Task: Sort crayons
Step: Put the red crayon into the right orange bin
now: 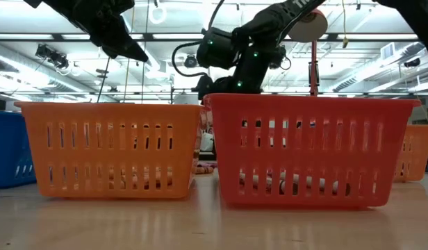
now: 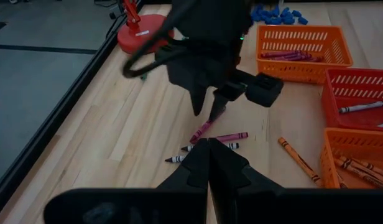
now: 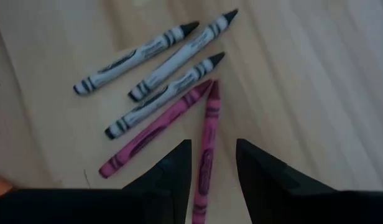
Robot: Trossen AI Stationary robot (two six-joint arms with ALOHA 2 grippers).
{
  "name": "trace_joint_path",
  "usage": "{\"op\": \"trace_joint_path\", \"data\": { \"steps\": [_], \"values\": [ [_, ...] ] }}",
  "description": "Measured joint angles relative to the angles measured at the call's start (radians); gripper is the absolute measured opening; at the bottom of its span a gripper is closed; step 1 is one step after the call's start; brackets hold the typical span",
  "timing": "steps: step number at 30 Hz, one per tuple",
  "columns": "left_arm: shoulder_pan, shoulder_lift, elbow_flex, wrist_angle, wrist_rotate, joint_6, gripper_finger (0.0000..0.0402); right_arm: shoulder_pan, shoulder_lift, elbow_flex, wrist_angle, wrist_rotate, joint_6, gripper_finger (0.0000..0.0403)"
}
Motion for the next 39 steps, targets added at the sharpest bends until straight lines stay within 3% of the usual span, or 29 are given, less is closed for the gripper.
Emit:
{"op": "trace_joint_path", "data": {
  "steps": [15, 28, 39],
  "values": [
    [0.000, 0.000, 0.000, -0.005, 0.000, 0.001, 0.0007, -0.003, 0.097, 0.005, 0.052, -0.058, 0.000, 0.0123],
    [0.000, 0.000, 0.000, -0.007, 0.000, 0.001, 0.0007, -0.017, 0.099, 0.005, 0.036, -0.150, 0.032, 0.0017],
    [0.000, 0.000, 0.000, -0.010, 0.000, 0.001, 0.0007, -0.028, 0.001, -0.008, -0.070, -0.184, 0.056, 0.0036]
  ]
}}
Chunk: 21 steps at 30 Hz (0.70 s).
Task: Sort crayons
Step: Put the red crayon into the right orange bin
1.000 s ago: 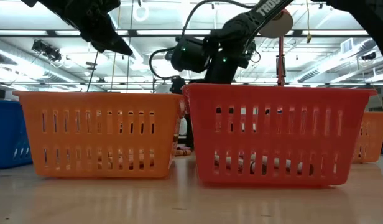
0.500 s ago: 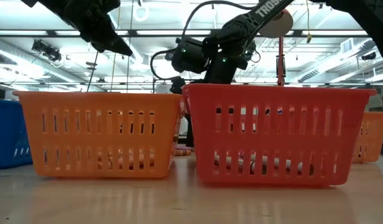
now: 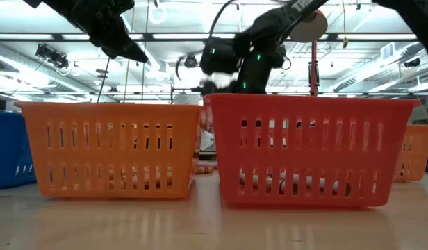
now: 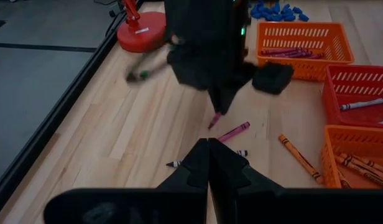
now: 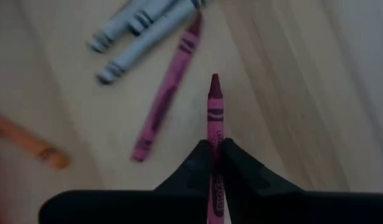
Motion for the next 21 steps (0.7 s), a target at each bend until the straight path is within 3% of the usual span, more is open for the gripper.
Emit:
{"op": "trace_joint_path", "data": {
  "steps": [10, 21],
  "values": [
    [0.000, 0.000, 0.000, 0.001, 0.000, 0.000, 0.0007, 0.024, -0.183, 0.005, -0.229, 0.029, 0.057, 0.0035],
    [0.000, 0.000, 0.000, 0.001, 0.000, -0.005, 0.0007, 0.167, -0.345, 0.006, -0.556, 0.087, 0.285, 0.0036]
  ]
}}
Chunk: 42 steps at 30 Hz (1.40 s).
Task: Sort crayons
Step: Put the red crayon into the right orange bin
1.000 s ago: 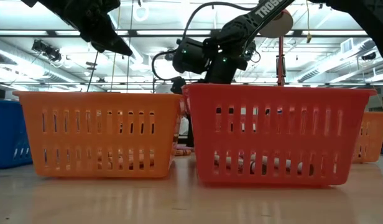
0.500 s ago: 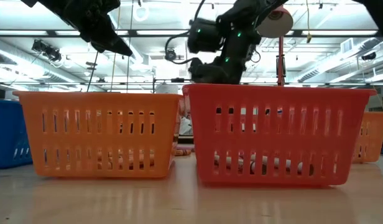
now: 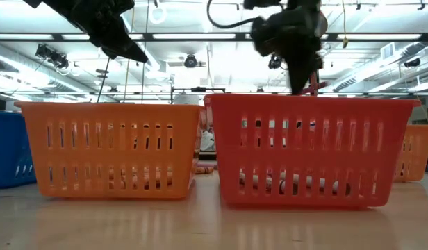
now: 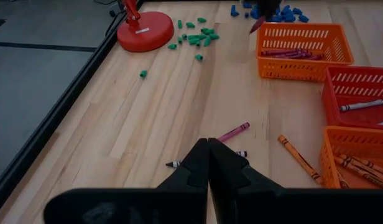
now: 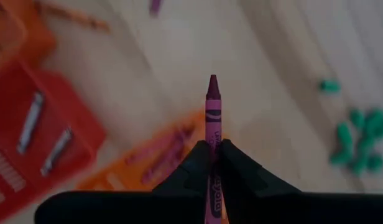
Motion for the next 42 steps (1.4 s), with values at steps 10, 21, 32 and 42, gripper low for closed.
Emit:
{"op": "trace_joint_path", "data": {
  "steps": [10, 21, 32, 42],
  "values": [
    [0.000, 0.000, 0.000, 0.000, 0.000, -0.016, 0.0007, 0.153, -0.002, -0.100, -0.043, -0.015, 0.195, 0.0036],
    [0.000, 0.000, 0.000, -0.002, 0.000, -0.021, 0.0007, 0.171, -0.002, -0.388, 0.357, -0.093, 0.304, 0.0043],
    [0.000, 0.000, 0.000, -0.003, 0.000, -0.008, 0.0007, 0.134, -0.002, -0.255, 0.231, -0.156, 0.264, 0.0116],
    [0.000, 0.000, 0.000, -0.002, 0.000, -0.012, 0.0007, 0.119, 0.005, -0.065, 0.231, 0.062, 0.126, 0.0119]
  ]
}}
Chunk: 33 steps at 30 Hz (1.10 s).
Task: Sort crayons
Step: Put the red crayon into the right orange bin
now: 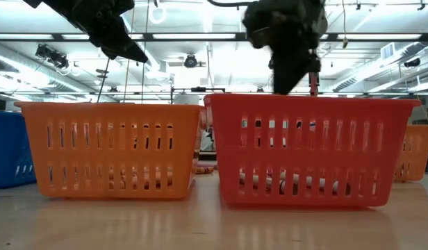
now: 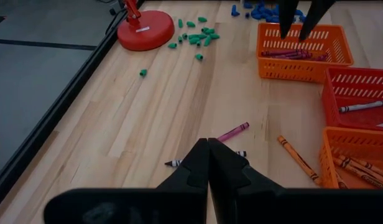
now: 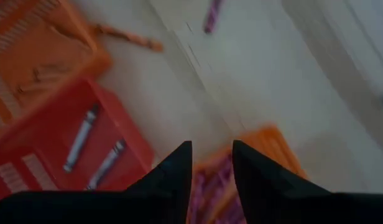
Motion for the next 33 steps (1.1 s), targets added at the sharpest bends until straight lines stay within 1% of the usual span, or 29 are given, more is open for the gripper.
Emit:
{"op": "trace_joint_path", "data": {
  "steps": [4, 12, 15, 18, 24, 28, 33],
  "values": [
    [0.000, 0.000, 0.000, 0.001, 0.000, 0.000, 0.0007, -0.021, 0.043, 0.000, 0.101, 0.003, -0.059, 0.0118],
    [0.000, 0.000, 0.000, 0.004, 0.000, 0.000, 0.0007, -0.084, 0.191, -0.001, 0.314, -0.006, -0.191, 0.0118],
    [0.000, 0.000, 0.000, 0.004, 0.000, 0.000, 0.0007, -0.114, 0.230, 0.002, 0.368, -0.007, -0.226, 0.0118],
    [0.000, 0.000, 0.000, 0.005, 0.000, 0.008, 0.0007, -0.140, 0.268, 0.030, 0.373, 0.005, -0.261, 0.0118],
    [0.000, 0.000, 0.000, 0.004, 0.000, 0.011, 0.0007, -0.171, 0.366, 0.143, 0.390, 0.017, -0.345, 0.0118],
    [0.000, 0.000, 0.000, 0.004, 0.000, 0.011, 0.0007, -0.192, 0.436, 0.200, 0.379, 0.028, -0.368, 0.0118],
    [0.000, 0.000, 0.000, -0.001, 0.000, 0.010, 0.0007, -0.210, 0.485, 0.213, 0.354, 0.027, -0.364, 0.0118]
  ]
}}
